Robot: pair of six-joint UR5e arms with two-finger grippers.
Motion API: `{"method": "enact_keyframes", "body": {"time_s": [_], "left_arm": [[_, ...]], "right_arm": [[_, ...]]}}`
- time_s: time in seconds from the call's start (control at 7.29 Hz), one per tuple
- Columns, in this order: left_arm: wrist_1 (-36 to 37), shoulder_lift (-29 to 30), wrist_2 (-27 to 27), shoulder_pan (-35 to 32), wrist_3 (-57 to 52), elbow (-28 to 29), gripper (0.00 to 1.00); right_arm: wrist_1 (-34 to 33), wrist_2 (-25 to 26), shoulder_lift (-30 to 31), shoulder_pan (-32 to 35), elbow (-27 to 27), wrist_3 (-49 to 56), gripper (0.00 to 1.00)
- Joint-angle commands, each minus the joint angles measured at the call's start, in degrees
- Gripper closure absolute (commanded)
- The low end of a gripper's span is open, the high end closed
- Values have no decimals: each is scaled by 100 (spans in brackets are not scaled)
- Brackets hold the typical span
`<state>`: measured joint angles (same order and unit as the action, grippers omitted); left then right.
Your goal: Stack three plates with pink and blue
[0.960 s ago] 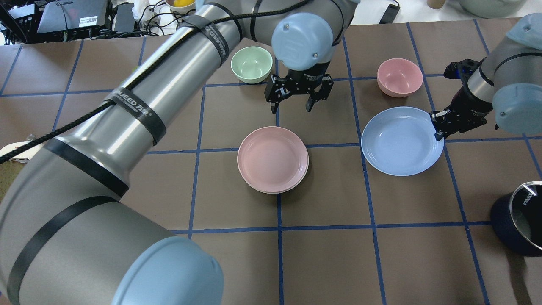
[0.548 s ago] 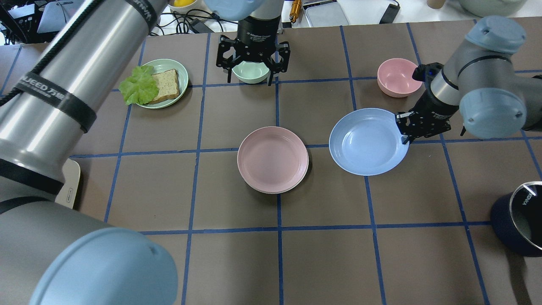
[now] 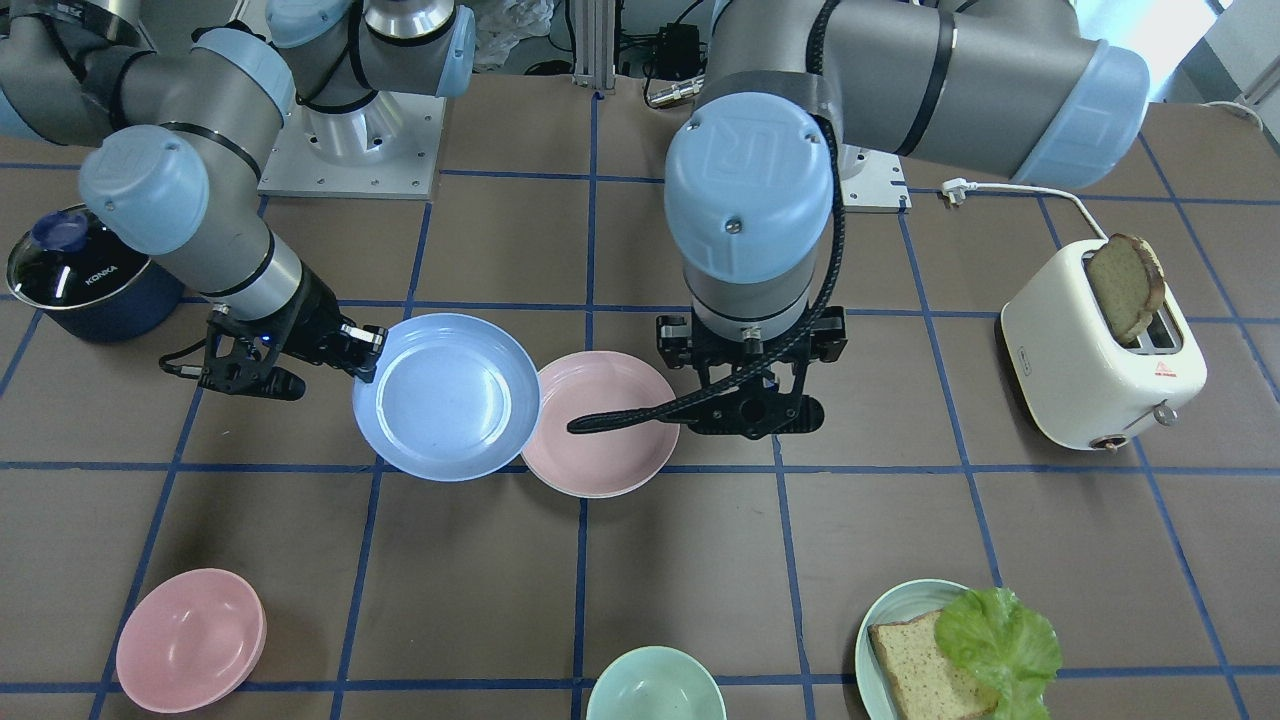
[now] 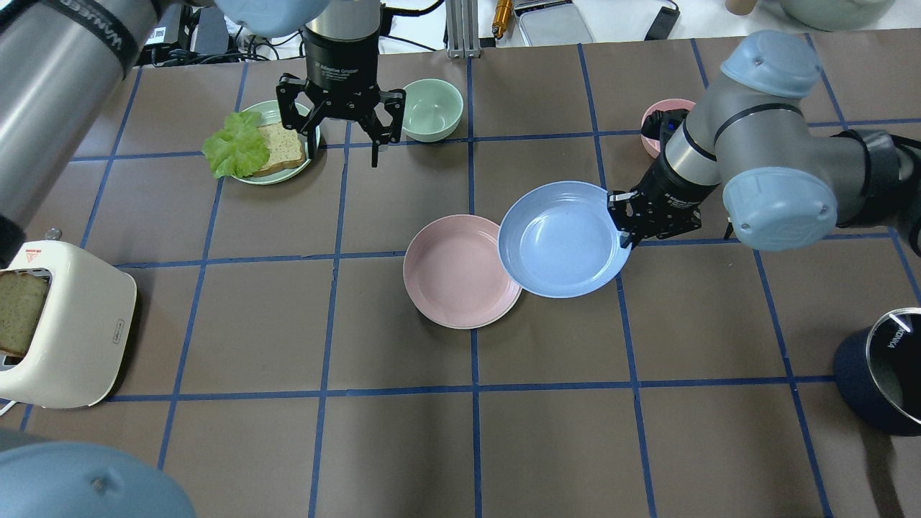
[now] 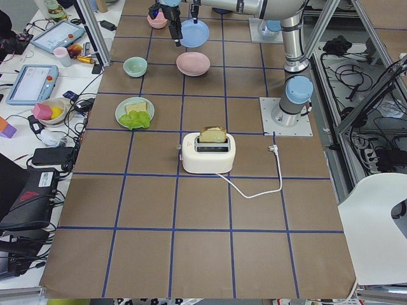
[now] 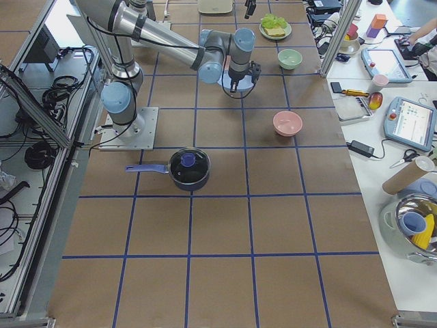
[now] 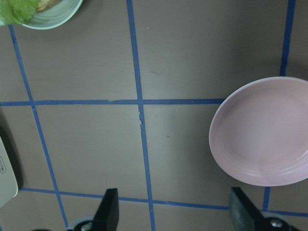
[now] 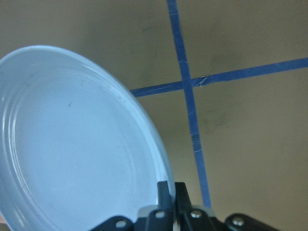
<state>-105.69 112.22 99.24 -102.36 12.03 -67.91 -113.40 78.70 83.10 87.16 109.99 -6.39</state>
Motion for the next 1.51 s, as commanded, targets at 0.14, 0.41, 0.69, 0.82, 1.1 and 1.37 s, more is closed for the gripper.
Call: {"method": "enact_keyframes", "body": {"time_s": [0.14, 0.41, 0.69, 0.82, 1.1, 1.37], "left_arm": [[110, -884, -10, 146, -52, -888, 21], [695, -1350, -54, 146, -43, -1458, 21], [1285, -1746, -359, 146, -43, -2109, 20], [1540, -1904, -701, 172, -43, -2356, 16], [1578, -2099, -1001, 163, -34, -2473, 0], [1578, -2187, -1144, 216, -52, -2473, 0]], "right_arm": [[-595, -188, -135, 975, -4, -889, 100], [-955, -223, -268, 1066, -13, -812, 100], [-1193, -432, -408, 1153, 118, -872, 100], [-1202, -486, -504, 1171, 154, -951, 100], [-1228, -539, -715, 1259, 137, -1039, 100], [-1613, -531, -830, 1400, 145, -1093, 92]]}}
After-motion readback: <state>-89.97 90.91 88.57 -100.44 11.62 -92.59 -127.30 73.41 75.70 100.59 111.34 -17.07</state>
